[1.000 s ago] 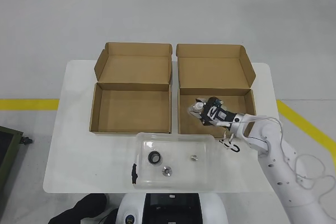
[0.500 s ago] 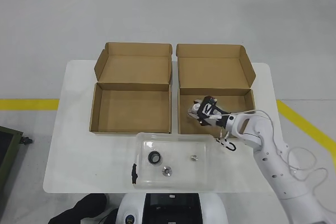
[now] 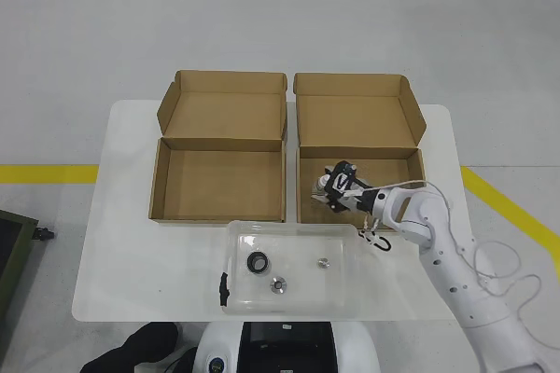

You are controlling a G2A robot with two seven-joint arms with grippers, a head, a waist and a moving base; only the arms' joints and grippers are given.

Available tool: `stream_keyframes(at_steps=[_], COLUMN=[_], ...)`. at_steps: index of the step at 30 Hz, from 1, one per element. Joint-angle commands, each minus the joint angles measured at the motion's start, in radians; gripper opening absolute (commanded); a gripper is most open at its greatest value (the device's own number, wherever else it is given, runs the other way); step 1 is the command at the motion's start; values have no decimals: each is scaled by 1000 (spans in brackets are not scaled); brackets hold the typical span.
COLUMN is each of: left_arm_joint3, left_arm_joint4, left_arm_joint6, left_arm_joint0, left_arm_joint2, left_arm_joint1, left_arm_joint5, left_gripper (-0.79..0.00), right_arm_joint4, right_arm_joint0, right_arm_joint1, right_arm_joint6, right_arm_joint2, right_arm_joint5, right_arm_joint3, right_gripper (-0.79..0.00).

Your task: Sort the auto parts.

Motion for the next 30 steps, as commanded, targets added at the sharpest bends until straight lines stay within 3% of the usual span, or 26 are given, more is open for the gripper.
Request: stream_keyframes(at_steps=[1, 2, 14, 30], left_arm_joint3=[0, 0, 0, 0], left_arm_joint4=[0, 0, 0, 0], left_arm_joint6=[0, 0, 0, 0], left_arm_joint0=[0, 0, 0, 0], left_arm_joint2=[0, 0, 0, 0], left_arm_joint1=[0, 0, 0, 0], left_arm_joint5=[0, 0, 0, 0], left_gripper=[0, 0, 0, 0], right_arm_joint4=[4, 5, 48, 125], right_arm_joint0=[2, 1, -86, -273], right_arm_joint1=[1, 1, 31, 72], right_arm_joint6=[0, -2, 35, 230], right_arm_joint2=[3, 6, 103, 127], right_arm_joint5=[1, 1, -69, -229], right_arm_joint3=[-9, -21, -296, -627], right_gripper=[-43, 0, 0, 0])
